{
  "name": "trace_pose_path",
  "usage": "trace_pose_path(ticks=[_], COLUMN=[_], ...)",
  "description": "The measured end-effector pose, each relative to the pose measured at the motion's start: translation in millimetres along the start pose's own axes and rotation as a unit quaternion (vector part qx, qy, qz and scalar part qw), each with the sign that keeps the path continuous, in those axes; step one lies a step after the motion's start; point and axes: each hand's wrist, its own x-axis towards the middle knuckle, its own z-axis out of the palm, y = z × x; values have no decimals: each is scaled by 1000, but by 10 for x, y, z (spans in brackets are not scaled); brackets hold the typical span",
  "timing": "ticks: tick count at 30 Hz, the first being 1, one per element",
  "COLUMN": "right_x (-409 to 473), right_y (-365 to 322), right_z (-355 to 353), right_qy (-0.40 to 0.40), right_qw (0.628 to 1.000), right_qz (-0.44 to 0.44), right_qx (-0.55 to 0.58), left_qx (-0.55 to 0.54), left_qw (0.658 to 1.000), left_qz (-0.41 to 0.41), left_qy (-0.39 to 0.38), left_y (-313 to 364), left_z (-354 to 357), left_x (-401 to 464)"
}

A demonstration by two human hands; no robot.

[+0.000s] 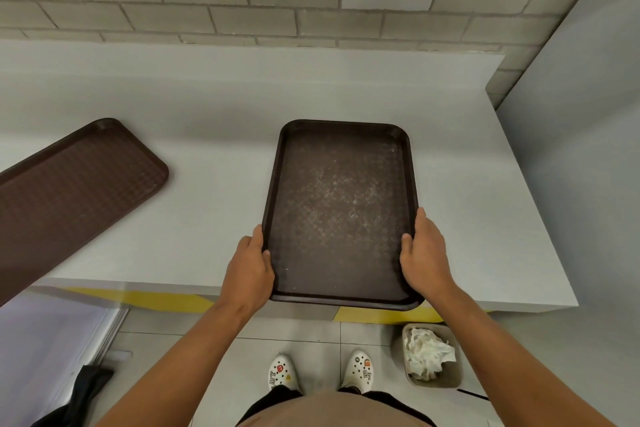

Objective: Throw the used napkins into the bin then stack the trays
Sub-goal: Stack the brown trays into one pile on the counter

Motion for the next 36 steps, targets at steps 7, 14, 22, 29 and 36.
trace_pose_path(ticks=[7, 14, 22, 29, 36], right_x=[71, 79, 104, 199, 118], right_y=[-98, -92, -82, -102, -625], right_z=[154, 180, 110, -121, -538], right_qy=[2, -11, -24, -62, -86], right_qw=[1000, 999, 999, 998, 993], right_qz=[22, 40, 34, 23, -26], right_qx=[1, -4, 9, 18, 77], left_qx=[13, 13, 10, 7, -28], left_qw=[1000, 1000, 1000, 999, 994], left_qz=[-2, -3, -11, -32, -60], left_qy=[-3, -10, -5, -3, 91], left_y=[-63, -56, -46, -54, -129], left_z=[-95, -122, -81, -226, -639], left_x=[182, 199, 146, 189, 115])
